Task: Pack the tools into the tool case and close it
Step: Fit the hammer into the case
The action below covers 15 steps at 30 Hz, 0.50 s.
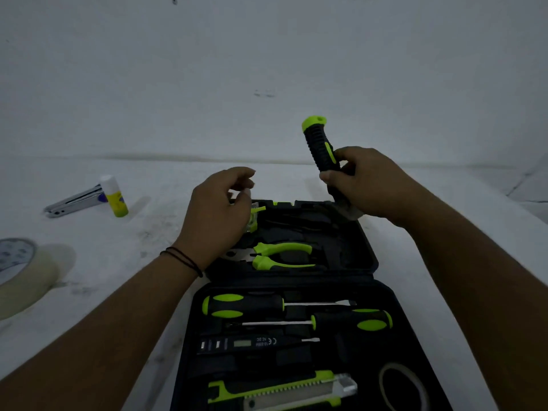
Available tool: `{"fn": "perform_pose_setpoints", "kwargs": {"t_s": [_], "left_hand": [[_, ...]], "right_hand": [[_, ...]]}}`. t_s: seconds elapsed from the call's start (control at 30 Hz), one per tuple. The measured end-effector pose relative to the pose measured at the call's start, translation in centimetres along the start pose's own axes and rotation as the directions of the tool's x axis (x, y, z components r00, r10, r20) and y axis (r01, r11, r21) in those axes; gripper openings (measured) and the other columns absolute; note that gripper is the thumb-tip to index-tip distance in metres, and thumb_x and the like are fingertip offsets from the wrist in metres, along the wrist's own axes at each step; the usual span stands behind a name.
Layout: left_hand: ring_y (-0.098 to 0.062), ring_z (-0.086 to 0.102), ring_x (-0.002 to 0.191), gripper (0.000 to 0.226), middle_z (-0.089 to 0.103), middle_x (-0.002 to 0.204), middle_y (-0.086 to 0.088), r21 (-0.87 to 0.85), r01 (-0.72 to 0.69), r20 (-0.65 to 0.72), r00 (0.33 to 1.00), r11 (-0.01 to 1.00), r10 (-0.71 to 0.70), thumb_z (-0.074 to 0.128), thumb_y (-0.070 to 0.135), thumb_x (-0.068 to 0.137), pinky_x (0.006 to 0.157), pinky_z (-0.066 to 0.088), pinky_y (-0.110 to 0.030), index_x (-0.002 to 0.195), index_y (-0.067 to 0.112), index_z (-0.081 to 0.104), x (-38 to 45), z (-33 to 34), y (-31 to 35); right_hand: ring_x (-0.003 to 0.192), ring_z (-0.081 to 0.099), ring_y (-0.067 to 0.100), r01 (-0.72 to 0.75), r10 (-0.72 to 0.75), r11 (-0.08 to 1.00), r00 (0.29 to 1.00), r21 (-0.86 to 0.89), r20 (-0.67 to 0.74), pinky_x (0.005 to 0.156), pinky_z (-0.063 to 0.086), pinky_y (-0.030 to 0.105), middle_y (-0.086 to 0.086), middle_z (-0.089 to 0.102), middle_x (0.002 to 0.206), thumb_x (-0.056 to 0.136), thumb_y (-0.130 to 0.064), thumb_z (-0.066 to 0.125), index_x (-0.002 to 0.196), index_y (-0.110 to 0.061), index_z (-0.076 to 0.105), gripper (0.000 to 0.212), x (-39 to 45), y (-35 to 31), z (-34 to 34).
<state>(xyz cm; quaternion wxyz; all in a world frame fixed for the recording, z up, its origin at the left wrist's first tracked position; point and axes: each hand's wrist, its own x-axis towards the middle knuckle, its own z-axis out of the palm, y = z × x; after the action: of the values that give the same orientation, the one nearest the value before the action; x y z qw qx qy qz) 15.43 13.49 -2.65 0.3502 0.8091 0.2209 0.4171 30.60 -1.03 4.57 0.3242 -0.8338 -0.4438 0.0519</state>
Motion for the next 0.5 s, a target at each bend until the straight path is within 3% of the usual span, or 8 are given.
{"fn": "perform_pose_setpoints", "kwargs": {"t_s": [0.13, 0.23, 0.37, 0.5], "left_hand": [[0.002, 0.060, 0.078, 0.027, 0.065, 0.089, 0.013, -0.150, 0.132, 0.029, 0.991, 0.980, -0.129, 0.053, 0.004, 0.088, 0.067, 0.047, -0.007, 0.105, 0.022, 0.063, -0.1, 0.2, 0.7], [0.004, 0.061, 0.079, 0.027, 0.065, 0.088, 0.013, -0.154, 0.152, 0.051, 0.988, 0.976, -0.146, 0.053, 0.004, 0.087, 0.070, 0.048, -0.010, 0.102, 0.024, 0.062, -0.3, 0.4, 0.5], [-0.009, 0.060, 0.090, 0.028, 0.063, 0.092, 0.011, -0.076, 0.123, 0.064, 0.991, 0.989, -0.119, 0.054, 0.003, 0.085, 0.082, 0.045, -0.016, 0.106, 0.021, 0.062, -0.5, 0.9, 0.2], [-0.009, 0.053, 0.106, 0.030, 0.057, 0.110, 0.007, 0.089, -0.001, 0.087, 0.996, 0.996, -0.007, 0.054, 0.011, 0.088, 0.088, 0.039, -0.018, 0.117, 0.016, 0.060, 0.1, 1.7, 0.0]], "right_hand": [[0.068, 0.062, 0.010, -0.053, 0.054, 0.994, 0.998, 0.099, -0.011, 0.053, 0.042, 0.021, 0.000, 0.070, 0.081, 0.088, -0.030, 0.058, 0.111, -0.021, 0.058, 0.025, -0.3, 0.4, -0.3], [0.071, 0.059, 0.008, 0.033, -0.033, 0.999, 0.999, -0.031, -0.004, 0.050, 0.038, 0.013, 0.000, 0.069, 0.087, 0.087, -0.031, 0.059, 0.118, -0.026, 0.056, 0.031, -0.5, 0.9, -0.3], [0.084, 0.055, 0.021, 0.188, -0.167, 0.955, 0.980, -0.231, 0.110, 0.061, 0.036, 0.024, 0.007, 0.060, 0.091, 0.088, -0.026, 0.059, 0.121, -0.022, 0.058, 0.034, -0.6, 1.4, 0.1], [0.099, 0.052, 0.027, 0.241, -0.144, 0.904, 0.949, -0.354, 0.281, 0.083, 0.042, 0.033, 0.013, 0.054, 0.101, 0.090, -0.024, 0.056, 0.128, -0.021, 0.052, 0.039, -0.5, 2.3, 1.8]]}}
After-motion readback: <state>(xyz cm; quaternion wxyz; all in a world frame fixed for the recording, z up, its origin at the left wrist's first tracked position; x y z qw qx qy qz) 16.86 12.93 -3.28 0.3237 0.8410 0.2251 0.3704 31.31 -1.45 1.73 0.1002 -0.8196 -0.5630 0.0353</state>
